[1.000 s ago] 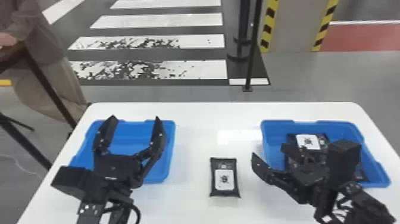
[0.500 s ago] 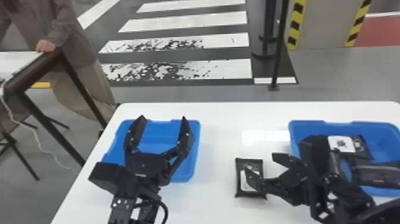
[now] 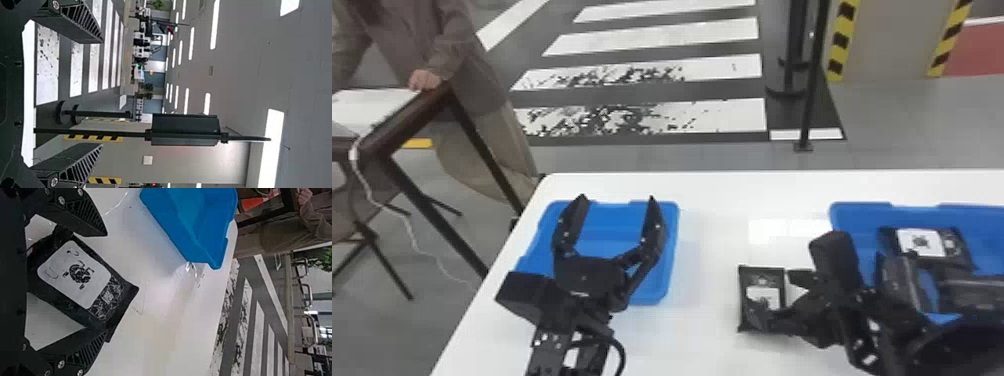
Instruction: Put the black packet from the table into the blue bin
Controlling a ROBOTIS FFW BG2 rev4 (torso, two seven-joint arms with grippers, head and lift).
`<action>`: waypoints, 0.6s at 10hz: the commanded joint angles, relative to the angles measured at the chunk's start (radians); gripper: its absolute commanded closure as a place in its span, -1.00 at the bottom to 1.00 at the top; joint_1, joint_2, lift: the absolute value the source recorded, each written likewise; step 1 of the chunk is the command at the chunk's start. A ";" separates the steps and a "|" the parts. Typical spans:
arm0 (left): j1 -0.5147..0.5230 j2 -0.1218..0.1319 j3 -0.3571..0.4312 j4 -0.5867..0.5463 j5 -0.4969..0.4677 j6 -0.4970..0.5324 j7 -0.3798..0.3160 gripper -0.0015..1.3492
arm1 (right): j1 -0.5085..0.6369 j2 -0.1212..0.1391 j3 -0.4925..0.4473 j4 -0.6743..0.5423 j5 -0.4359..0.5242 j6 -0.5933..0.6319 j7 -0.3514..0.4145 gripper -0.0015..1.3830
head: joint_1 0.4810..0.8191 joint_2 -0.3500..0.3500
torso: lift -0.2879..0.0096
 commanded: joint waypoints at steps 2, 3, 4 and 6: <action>0.000 -0.002 0.003 0.000 0.000 -0.001 0.000 -0.87 | -0.056 0.000 0.070 0.070 -0.001 0.016 -0.010 -0.76 | 0.27 0.68 | 0.20; 0.000 -0.002 0.005 0.000 0.000 -0.001 0.000 -0.87 | -0.076 0.000 0.092 0.097 -0.001 0.033 -0.013 -0.73 | 0.27 0.69 | 0.20; 0.000 -0.002 0.005 0.000 0.000 -0.001 0.000 -0.87 | -0.091 0.000 0.112 0.109 0.001 0.060 -0.020 -0.54 | 0.27 0.71 | 0.20; 0.003 -0.002 0.005 0.000 0.000 -0.001 0.000 -0.87 | -0.098 0.000 0.130 0.092 0.007 0.110 -0.039 0.38 | 0.27 0.72 | 0.20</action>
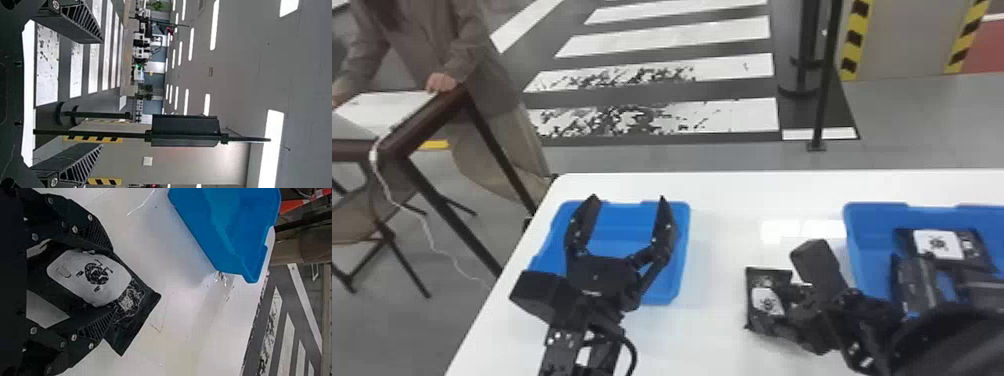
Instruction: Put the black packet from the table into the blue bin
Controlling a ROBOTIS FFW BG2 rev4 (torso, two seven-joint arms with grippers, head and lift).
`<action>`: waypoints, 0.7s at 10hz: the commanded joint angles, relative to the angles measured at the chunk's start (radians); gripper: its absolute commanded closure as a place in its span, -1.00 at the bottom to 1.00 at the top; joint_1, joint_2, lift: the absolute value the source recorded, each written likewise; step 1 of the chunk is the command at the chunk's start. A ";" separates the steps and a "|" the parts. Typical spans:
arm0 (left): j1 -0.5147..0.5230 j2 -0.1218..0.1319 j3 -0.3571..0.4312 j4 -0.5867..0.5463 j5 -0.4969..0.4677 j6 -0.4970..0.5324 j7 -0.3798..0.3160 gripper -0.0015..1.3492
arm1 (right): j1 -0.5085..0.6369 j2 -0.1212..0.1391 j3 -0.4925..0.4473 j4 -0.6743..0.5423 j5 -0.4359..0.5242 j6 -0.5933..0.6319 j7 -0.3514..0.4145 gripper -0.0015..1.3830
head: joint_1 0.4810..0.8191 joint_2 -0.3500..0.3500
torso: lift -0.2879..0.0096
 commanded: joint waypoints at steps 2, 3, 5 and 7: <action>0.000 0.000 0.002 0.000 0.000 0.000 0.000 -0.87 | 0.007 0.000 0.006 -0.034 0.006 0.011 -0.016 0.68 | 0.27 0.73 | 0.20; 0.003 0.000 0.004 0.000 0.000 0.000 0.000 -0.87 | 0.009 0.000 0.006 -0.039 0.006 0.011 -0.021 0.69 | 0.27 0.74 | 0.20; 0.008 -0.001 0.008 0.000 0.000 -0.002 0.000 -0.87 | 0.026 -0.002 -0.004 -0.083 0.006 -0.018 -0.024 0.69 | 0.27 0.75 | 0.20; 0.010 0.000 0.008 0.000 0.000 -0.002 0.000 -0.87 | 0.085 0.000 -0.088 -0.193 0.038 -0.095 -0.047 0.68 | 0.27 0.78 | 0.20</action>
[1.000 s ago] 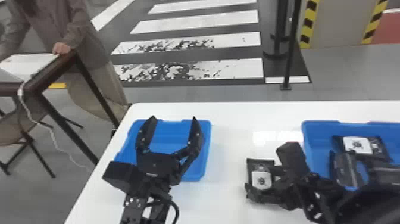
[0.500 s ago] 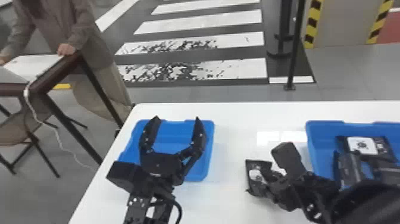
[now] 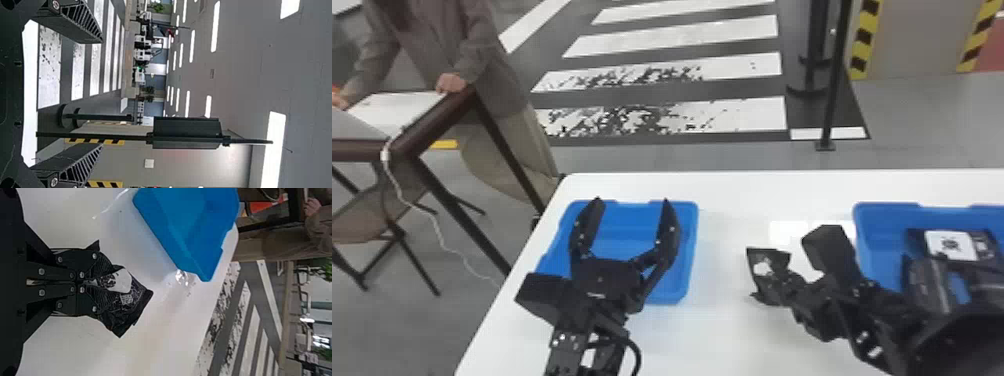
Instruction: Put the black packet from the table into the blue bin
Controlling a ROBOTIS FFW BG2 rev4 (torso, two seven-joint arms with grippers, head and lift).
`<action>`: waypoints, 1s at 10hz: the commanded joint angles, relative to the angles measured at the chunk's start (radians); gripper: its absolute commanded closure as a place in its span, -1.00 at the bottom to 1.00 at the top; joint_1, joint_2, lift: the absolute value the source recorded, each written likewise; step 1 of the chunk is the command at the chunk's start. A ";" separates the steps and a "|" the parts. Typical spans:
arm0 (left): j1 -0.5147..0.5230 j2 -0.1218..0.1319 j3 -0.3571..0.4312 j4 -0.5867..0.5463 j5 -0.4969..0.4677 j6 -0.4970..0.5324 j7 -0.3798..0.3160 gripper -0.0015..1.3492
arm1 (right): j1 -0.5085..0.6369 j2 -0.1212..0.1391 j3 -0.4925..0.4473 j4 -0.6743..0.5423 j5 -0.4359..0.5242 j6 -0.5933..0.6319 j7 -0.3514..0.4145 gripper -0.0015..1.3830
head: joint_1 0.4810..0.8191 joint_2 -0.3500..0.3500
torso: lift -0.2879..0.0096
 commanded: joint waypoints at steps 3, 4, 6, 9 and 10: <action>0.000 0.001 0.001 -0.002 0.000 -0.005 0.000 -0.87 | 0.172 0.027 -0.289 -0.177 0.044 -0.087 -0.099 0.69 | 0.27 0.55 | 0.20; 0.000 0.001 0.001 0.000 0.000 -0.005 0.000 -0.87 | 0.189 0.041 -0.371 -0.162 0.078 -0.072 -0.119 0.68 | 0.27 0.46 | 0.20; 0.000 0.002 -0.003 0.000 0.000 -0.005 0.000 -0.87 | 0.187 0.051 -0.462 -0.135 0.135 -0.048 -0.134 0.67 | 0.27 0.11 | 0.20; -0.002 0.002 -0.005 -0.002 -0.002 -0.007 0.000 -0.87 | 0.201 0.053 -0.498 -0.138 0.137 -0.090 -0.117 -0.67 | 0.27 -0.14 | 0.20; -0.002 0.002 -0.005 0.000 -0.002 -0.010 0.000 -0.87 | 0.226 0.054 -0.506 -0.162 0.120 -0.131 -0.109 -0.95 | 0.27 -0.16 | 0.20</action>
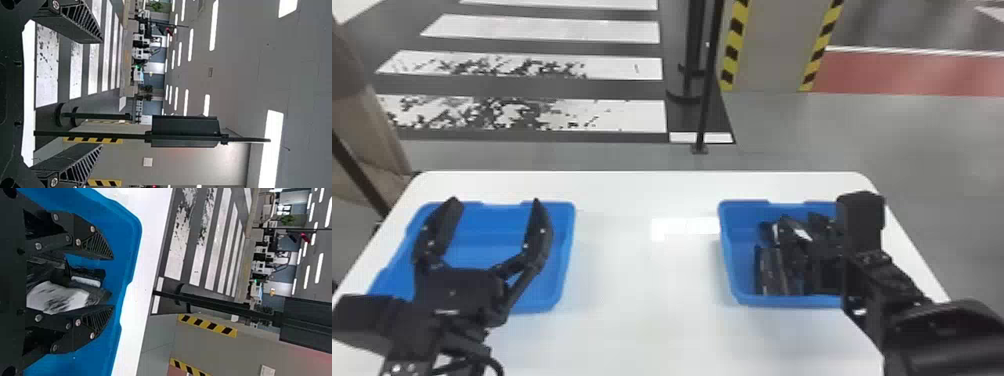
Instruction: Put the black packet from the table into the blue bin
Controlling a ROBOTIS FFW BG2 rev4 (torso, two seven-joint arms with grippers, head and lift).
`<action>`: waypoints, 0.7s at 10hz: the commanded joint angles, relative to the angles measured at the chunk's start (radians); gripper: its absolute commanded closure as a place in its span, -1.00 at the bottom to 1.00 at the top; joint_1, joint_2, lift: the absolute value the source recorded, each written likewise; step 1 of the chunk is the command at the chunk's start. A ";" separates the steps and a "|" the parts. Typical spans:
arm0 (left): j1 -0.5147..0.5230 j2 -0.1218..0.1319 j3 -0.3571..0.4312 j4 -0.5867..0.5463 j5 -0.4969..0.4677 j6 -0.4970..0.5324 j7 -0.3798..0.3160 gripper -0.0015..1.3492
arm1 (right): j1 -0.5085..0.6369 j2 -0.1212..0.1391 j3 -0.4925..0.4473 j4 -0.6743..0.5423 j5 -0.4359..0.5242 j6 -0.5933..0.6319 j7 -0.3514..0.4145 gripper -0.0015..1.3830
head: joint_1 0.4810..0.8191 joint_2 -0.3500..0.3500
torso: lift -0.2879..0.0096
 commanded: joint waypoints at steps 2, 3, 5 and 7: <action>0.000 -0.002 0.002 0.000 0.000 -0.007 0.000 -0.87 | 0.103 0.001 -0.010 -0.078 -0.114 -0.180 0.002 -0.87 | 0.27 -0.12 | 0.20; 0.000 -0.002 0.002 0.000 -0.002 -0.004 0.000 -0.87 | 0.145 -0.001 -0.014 -0.102 -0.172 -0.275 0.016 -0.87 | 0.27 -0.09 | 0.20; -0.002 -0.002 0.000 0.000 0.000 -0.004 0.000 -0.87 | 0.204 -0.001 -0.024 -0.119 -0.202 -0.455 0.059 -0.87 | 0.27 0.00 | 0.20; -0.002 -0.003 0.002 0.000 0.000 -0.004 0.000 -0.87 | 0.263 0.002 -0.020 -0.129 -0.244 -0.646 0.065 -0.86 | 0.27 0.02 | 0.20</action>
